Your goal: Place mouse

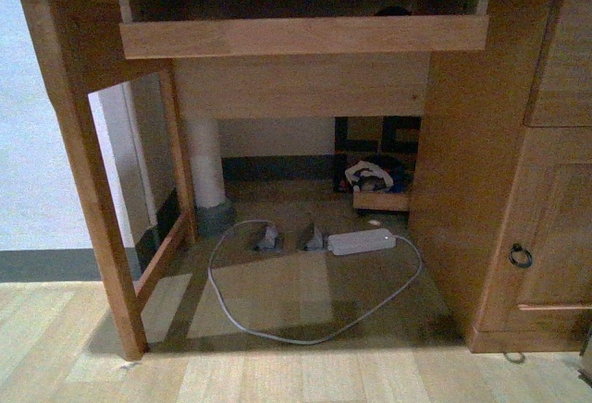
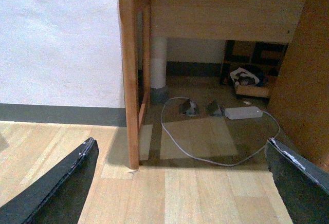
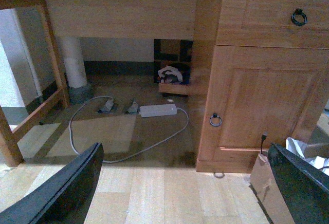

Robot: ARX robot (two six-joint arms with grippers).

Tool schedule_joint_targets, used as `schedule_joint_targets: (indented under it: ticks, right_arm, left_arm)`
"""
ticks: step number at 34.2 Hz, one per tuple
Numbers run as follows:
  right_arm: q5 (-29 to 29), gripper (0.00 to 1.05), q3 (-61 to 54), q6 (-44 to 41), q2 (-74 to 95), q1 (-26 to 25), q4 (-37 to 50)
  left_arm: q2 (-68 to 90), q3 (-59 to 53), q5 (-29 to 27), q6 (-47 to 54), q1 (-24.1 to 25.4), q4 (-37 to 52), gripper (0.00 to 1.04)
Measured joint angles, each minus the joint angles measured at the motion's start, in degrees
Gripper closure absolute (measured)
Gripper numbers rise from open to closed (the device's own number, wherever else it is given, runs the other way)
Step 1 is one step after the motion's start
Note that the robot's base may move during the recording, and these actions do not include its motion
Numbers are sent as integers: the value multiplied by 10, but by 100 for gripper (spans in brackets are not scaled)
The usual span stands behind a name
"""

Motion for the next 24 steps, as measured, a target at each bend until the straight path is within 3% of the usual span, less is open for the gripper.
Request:
schedule_joint_targets:
  ticks: [24]
  right_arm:
    - [0,7,0,0,0,0,0]
  left_arm:
    - [0,0,0,0,0,0,7]
